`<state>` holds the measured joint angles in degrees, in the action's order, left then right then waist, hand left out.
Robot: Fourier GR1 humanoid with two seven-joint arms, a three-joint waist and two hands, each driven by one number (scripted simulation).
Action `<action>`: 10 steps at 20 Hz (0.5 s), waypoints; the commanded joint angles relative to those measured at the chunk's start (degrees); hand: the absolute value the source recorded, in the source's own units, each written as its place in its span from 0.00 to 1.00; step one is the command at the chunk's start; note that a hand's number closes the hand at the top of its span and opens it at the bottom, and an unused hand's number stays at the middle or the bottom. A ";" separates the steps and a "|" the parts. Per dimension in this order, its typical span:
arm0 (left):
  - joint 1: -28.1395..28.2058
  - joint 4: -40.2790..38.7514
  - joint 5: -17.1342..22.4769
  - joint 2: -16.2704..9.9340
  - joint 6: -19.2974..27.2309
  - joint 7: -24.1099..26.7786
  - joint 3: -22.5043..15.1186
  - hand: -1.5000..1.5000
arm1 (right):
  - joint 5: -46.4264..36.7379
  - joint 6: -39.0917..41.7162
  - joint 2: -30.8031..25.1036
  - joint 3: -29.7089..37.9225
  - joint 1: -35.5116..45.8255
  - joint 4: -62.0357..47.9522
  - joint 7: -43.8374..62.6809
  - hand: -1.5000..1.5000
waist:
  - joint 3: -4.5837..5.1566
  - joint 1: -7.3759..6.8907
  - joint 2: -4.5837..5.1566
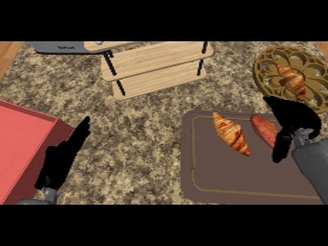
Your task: Pick the sweet potato from the tray and place it in the tiered shelf
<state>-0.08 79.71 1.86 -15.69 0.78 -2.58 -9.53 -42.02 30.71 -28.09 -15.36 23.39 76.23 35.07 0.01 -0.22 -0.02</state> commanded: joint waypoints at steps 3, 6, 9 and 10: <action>-2.22 -5.84 -0.25 0.77 -2.51 2.61 3.68 0.50 | -4.03 1.96 0.78 2.68 2.58 -3.24 -2.87 0.00 | 0.00 0.10 0.04; -1.77 -4.34 -1.76 2.13 -3.06 1.40 3.32 0.50 | -7.27 0.19 3.59 2.22 -0.80 -3.41 -3.60 0.00 | 0.00 0.14 0.01; -2.24 -0.78 -3.43 3.92 -1.41 -1.92 1.93 0.50 | -9.53 -3.51 3.82 3.27 0.93 -11.29 -8.19 0.00 | -0.02 -0.04 0.06; -1.78 -3.60 -0.24 -0.03 -6.09 0.95 6.18 0.50 | -10.38 -2.44 4.24 2.58 1.41 -9.40 -7.36 0.00 | -0.01 -0.03 0.05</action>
<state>-1.46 78.16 0.10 -14.03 -1.79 -2.86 -6.52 -49.61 29.19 -24.57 -13.22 24.07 69.45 29.88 -0.01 -0.23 0.02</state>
